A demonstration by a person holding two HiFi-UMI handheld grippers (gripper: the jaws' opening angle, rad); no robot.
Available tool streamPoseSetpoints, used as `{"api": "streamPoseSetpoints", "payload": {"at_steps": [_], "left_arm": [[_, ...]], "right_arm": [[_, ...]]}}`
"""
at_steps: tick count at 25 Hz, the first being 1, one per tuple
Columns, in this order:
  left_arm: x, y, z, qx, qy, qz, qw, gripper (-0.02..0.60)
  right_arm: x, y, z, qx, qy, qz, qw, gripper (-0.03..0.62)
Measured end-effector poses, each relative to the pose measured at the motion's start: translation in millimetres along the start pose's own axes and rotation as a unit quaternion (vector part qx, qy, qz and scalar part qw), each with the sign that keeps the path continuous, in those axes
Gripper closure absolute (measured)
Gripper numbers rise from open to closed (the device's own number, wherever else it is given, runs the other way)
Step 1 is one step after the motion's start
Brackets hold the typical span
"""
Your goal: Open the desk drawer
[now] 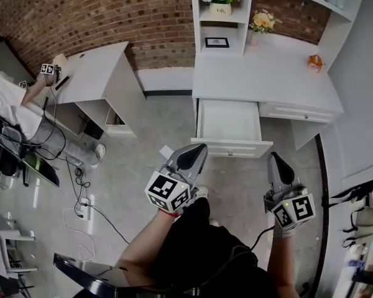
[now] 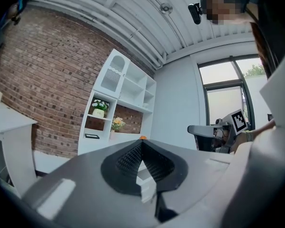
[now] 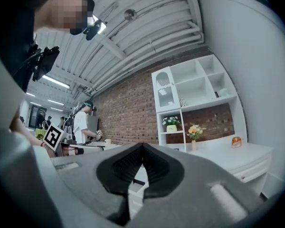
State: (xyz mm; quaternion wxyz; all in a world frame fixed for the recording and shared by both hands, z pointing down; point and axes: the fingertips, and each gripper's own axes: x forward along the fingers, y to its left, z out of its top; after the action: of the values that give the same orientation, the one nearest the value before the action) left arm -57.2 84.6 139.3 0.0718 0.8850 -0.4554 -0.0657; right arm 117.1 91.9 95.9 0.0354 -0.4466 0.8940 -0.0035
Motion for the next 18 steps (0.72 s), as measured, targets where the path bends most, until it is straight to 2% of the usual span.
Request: {"api": "streamPoseSetpoints", "payload": {"at_steps": [5, 18], "left_arm": [[-8.9, -8.7, 5.5, 0.007, 0.009, -0.007, 0.9999, 0.581], [-13.5, -21.7, 17.0, 0.008, -0.007, 0.003, 0.9999, 0.581]], "right_arm": [[-7.2, 11.0, 8.7, -0.010, 0.002, 0.007, 1.000, 0.591], [-23.4, 13.9, 10.2, -0.010, -0.005, 0.001, 1.000, 0.591]]}}
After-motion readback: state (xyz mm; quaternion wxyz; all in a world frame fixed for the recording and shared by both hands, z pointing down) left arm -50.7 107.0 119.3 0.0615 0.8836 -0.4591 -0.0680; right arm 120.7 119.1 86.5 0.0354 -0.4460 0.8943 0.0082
